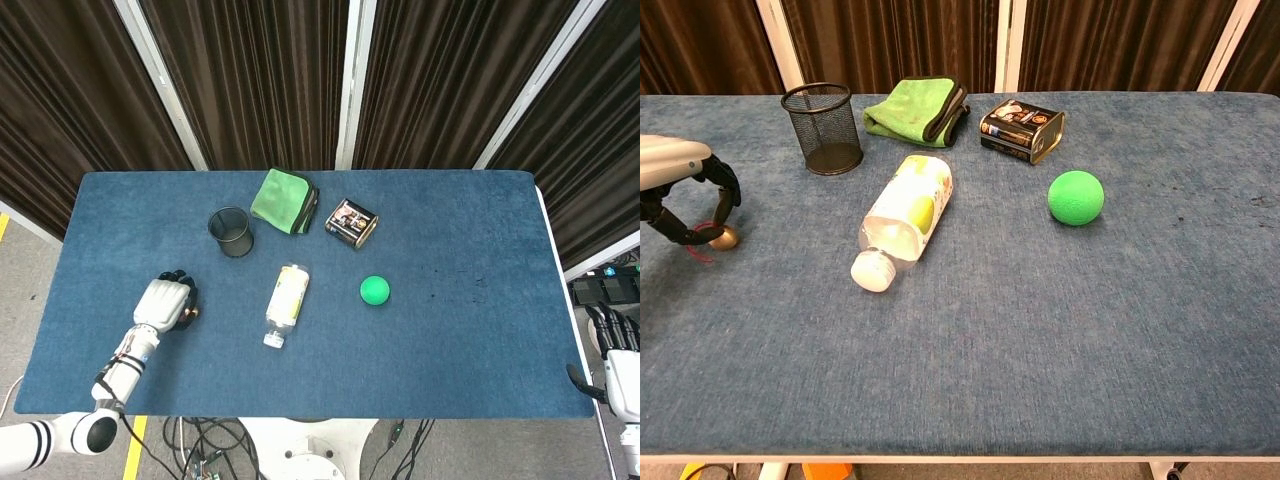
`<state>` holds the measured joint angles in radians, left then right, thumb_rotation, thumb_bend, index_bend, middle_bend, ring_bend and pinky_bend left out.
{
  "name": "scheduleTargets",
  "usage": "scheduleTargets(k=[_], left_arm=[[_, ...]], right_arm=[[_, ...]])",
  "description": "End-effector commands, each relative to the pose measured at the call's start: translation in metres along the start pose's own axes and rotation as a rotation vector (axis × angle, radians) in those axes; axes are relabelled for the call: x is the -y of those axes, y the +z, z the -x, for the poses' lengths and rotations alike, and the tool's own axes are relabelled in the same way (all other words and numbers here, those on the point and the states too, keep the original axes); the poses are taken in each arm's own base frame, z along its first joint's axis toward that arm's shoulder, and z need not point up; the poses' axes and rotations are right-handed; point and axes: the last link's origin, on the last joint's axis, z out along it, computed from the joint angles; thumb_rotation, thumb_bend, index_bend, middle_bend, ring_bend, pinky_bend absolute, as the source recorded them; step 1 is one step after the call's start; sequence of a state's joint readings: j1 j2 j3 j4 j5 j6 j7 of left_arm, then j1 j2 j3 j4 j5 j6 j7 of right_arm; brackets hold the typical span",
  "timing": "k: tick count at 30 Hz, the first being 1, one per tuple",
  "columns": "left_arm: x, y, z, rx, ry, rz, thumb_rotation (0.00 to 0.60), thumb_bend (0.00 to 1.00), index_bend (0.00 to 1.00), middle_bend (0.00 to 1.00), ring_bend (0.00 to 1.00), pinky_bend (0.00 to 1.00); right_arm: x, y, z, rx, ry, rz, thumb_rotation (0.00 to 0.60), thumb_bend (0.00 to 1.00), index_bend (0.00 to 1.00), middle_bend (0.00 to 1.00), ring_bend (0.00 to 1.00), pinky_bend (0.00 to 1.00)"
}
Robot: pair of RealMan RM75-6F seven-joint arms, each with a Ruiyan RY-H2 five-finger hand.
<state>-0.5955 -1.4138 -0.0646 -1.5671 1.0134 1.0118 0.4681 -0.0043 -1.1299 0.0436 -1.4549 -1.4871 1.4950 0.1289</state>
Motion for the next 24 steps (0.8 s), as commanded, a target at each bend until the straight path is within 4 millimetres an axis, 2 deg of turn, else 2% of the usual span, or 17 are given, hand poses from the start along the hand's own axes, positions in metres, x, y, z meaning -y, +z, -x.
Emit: scheduleTargets(k=[1,7,14,18,24], left_arm=[[0.0,0.0,0.0,-0.004,0.0,0.001,0.6,0.39,0.6,0.29,0.13,0.2],[0.001,-0.001,-0.001,-0.002,0.002,0.003,0.6,0.37,0.55,0.28,0.13,0.2],[0.002,-0.002,-0.002,0.007,-0.002,0.005,0.6,0.33,0.42,0.26,0.11,0.19],[0.002,-0.003,-0.003,0.003,-0.002,0.007,0.6,0.32,0.4,0.25,0.11,0.19],[0.002,-0.017,-0.017,-0.029,0.008,0.021,0.6,0.3,0.32,0.21,0.08,0.16]], right_arm=[[0.0,0.0,0.0,0.001,0.0,0.002,0.6,0.18,0.0,0.0,0.0,0.0],[0.0,0.0,0.0,-0.001,0.0,0.0,0.6,0.18,0.0,0.0,0.0,0.0],[0.0,0.0,0.0,-0.001,0.001,0.001,0.6,0.18,0.0,0.0,0.0,0.0],[0.0,0.0,0.0,-0.002,0.001,0.0,0.6,0.18,0.0,0.0,0.0,0.0],[0.0,0.0,-0.002,-0.009,0.002,0.0,0.6,0.18,0.0,0.0,0.0,0.0]])
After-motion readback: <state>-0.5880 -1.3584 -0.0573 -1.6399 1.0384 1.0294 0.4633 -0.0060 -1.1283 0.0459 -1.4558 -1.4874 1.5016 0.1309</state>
